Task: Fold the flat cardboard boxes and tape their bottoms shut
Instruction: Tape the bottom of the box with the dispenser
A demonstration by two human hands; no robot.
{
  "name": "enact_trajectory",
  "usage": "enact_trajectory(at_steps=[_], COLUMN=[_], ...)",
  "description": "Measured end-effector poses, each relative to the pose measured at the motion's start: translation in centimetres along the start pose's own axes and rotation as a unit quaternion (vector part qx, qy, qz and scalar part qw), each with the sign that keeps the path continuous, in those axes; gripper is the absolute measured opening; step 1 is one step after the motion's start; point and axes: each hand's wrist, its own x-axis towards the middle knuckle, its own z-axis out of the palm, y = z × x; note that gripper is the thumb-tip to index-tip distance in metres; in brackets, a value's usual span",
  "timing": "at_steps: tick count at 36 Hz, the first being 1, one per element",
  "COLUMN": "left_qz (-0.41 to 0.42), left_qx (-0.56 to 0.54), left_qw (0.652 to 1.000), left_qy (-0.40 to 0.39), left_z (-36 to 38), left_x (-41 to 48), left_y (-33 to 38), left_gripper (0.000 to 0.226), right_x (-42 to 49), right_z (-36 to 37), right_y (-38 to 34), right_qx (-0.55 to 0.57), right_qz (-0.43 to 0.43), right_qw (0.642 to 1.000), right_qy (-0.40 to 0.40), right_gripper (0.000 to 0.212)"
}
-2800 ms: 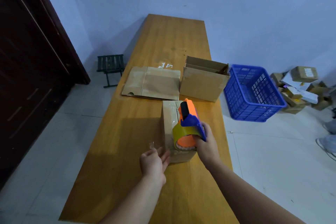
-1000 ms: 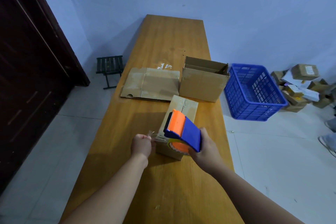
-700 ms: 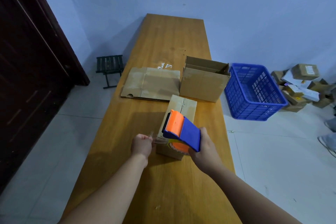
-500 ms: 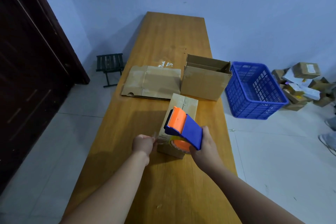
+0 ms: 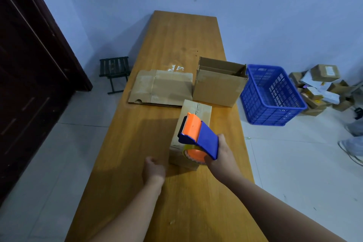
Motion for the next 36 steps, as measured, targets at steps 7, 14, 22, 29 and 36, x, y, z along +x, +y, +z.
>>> enact_trajectory(at_steps=[7,14,22,29,36], left_qz=[0.235,0.194,0.362,0.306,0.278], left_qx=[0.015,0.094,0.210,0.134,0.106], left_qw=[0.972,0.972,0.904,0.908,0.909], left_qy=[-0.026,-0.090,-0.087,-0.253,-0.291], left_z=[-1.3,-1.5,-1.7,1.4,1.7], left_x=[-2.9,-2.9,-2.9,0.7,1.9], left_y=[1.3,1.6,4.6,6.1,5.9], left_gripper=[0.043,0.043,0.040,0.057,0.052], right_x=[-0.2,-0.1,-0.2,-0.7,-0.2], right_z=[0.1,0.0,-0.2,-0.2,-0.7], right_y=[0.5,0.5,0.4,1.4,1.5], right_qx=[0.006,0.001,0.004,0.008,0.000], right_qz=[-0.003,-0.009,-0.004,-0.027,-0.056], right_qw=[1.000,1.000,1.000,1.000,0.998], right_qy=[0.005,0.005,0.000,-0.009,-0.026], right_gripper=[0.039,0.035,0.037,0.039,0.046])
